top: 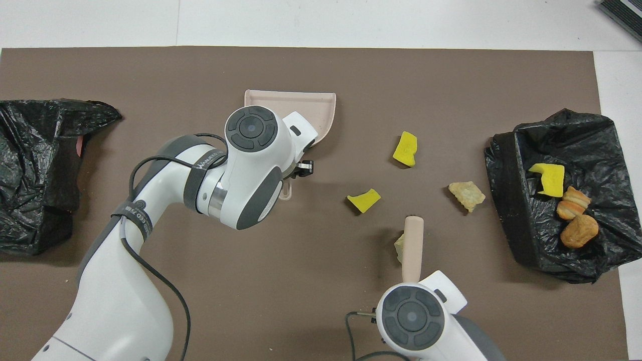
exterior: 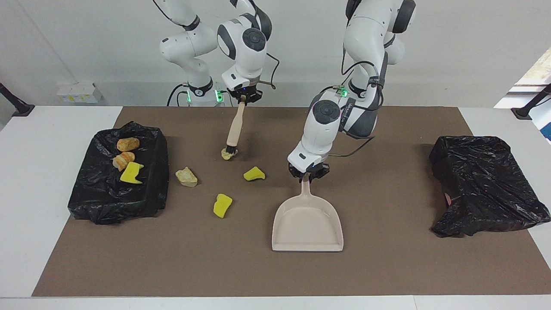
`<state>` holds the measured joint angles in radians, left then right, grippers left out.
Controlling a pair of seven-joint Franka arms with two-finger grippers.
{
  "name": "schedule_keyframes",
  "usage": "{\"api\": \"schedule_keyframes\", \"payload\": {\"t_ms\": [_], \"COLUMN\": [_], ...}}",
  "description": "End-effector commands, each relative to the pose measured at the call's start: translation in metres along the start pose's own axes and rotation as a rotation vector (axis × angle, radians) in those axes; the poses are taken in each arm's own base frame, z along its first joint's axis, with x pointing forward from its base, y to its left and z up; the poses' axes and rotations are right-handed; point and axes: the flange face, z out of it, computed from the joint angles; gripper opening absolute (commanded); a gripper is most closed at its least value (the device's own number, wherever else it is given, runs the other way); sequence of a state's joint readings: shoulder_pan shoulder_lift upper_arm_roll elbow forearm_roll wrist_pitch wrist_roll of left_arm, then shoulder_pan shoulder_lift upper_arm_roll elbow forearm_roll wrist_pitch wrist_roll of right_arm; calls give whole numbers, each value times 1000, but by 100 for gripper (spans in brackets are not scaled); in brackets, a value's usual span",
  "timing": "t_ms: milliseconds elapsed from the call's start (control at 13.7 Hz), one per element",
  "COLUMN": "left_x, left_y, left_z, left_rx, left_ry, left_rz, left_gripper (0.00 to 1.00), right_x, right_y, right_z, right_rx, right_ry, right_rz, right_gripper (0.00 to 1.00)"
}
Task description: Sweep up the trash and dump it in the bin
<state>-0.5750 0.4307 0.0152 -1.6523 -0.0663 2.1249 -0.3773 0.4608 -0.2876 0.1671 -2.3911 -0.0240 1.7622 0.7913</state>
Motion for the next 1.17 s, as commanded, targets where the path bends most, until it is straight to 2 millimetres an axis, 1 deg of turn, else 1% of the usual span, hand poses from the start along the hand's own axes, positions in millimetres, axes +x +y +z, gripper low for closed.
{"api": "schedule_keyframes", "payload": {"t_ms": [0,73,219,292,364,437,510,656,729,875,947,1093], "left_x": [2,0,-4,-2,-4,-5,-7,-11,-13,-18,-22,-36], "left_y": [-26,-33,-44,-60,-64,-73,-82,-96,-103,-109,-111,-115], "left_z": [-31,-39,-48,-53,-55,-62,-64,-68,-70,-71,-72,-71], "left_rx": [4,6,11,12,11,7,3,2,34,77,85,123], "left_ry": [-8,-21,-53,-69,-87,-94,-106,-109,-117,-133,-141,-164], "left_rz": [130,201,324,359,417,477,543,654,742,922,974,1054], "left_gripper": [0,0,0,0,0,0,0,0,0,0,0,0], "right_x": [40,58,96,112,124,133,140,151,159,174,180,180], "right_y": [32,50,81,95,103,110,119,126,135,148,155,154], "right_z": [9,13,19,22,22,24,24,36,39,40,44,52], "right_rx": [-63,-93,-143,-144,-140,-152,-155,-170,-160,-148,-147,-153], "right_ry": [6,14,29,23,28,32,37,14,16,13,2,-16], "right_rz": [-47,-55,-61,-86,-113,-136,-152,-153,-135,-109,-98,-106], "right_gripper": [0,0,0,0,0,0,0,0,0,0,0,0]}}
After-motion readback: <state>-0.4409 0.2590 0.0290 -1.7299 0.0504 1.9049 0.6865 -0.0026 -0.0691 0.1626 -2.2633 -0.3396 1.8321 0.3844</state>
